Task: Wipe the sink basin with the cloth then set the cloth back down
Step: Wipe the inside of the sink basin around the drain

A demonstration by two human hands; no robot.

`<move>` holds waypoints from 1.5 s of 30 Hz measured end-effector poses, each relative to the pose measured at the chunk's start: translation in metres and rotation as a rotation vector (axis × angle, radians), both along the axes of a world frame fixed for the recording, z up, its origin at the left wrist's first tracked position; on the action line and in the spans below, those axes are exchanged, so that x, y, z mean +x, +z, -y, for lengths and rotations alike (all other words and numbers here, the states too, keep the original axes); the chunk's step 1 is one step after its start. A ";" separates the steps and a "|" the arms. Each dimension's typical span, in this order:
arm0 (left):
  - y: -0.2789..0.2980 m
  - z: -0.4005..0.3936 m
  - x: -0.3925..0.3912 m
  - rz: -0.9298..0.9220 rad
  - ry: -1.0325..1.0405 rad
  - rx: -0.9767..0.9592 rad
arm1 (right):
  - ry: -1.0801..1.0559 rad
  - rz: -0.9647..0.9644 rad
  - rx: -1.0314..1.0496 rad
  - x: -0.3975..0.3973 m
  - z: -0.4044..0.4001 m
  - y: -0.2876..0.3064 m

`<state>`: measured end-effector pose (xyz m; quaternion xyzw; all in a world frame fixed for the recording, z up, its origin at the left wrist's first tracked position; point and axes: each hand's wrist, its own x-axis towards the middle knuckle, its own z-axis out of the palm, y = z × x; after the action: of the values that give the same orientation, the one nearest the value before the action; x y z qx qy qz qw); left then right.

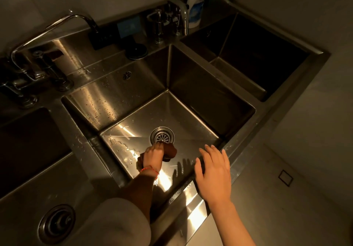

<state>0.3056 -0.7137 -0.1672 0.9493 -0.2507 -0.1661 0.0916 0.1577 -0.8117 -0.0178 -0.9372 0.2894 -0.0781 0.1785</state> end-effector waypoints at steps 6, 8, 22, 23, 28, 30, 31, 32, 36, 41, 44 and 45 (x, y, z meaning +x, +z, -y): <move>-0.014 -0.004 0.008 0.049 -0.096 0.076 | -0.015 -0.030 0.044 0.001 -0.001 0.002; -0.019 -0.005 0.011 0.049 -0.106 0.109 | -0.020 -0.030 0.048 0.002 -0.001 0.002; -0.065 -0.012 0.002 -0.106 -0.159 0.379 | -0.019 -0.002 0.041 0.003 0.000 -0.001; -0.068 -0.012 0.001 -0.125 -0.170 0.387 | -0.018 0.001 0.039 0.003 0.000 -0.001; -0.075 -0.011 -0.003 -0.191 -0.158 0.397 | -0.012 0.000 0.044 0.002 0.000 -0.002; -0.076 -0.011 -0.003 -0.219 -0.142 0.389 | -0.011 0.000 0.044 0.002 0.000 -0.002; -0.076 -0.010 -0.003 -0.234 -0.135 0.381 | -0.010 0.001 0.046 0.002 0.000 -0.002; -0.076 -0.010 -0.003 -0.250 -0.131 0.374 | -0.009 0.000 0.046 0.002 0.000 -0.002; -0.078 -0.009 -0.001 -0.281 -0.126 0.370 | 0.001 0.006 0.034 0.002 0.001 -0.003; -0.083 -0.010 0.004 -0.303 -0.121 0.357 | 0.020 -0.031 0.021 0.003 0.002 -0.004; -0.084 -0.010 0.006 -0.299 -0.109 0.343 | 0.038 -0.041 0.020 0.002 0.002 -0.003; -0.085 -0.009 0.007 -0.299 -0.100 0.336 | 0.038 -0.038 0.024 0.002 0.002 -0.003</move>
<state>0.3124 -0.7046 -0.2518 0.9024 -0.2500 -0.3486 -0.0401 0.1598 -0.8140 -0.0207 -0.9417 0.2756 -0.0536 0.1856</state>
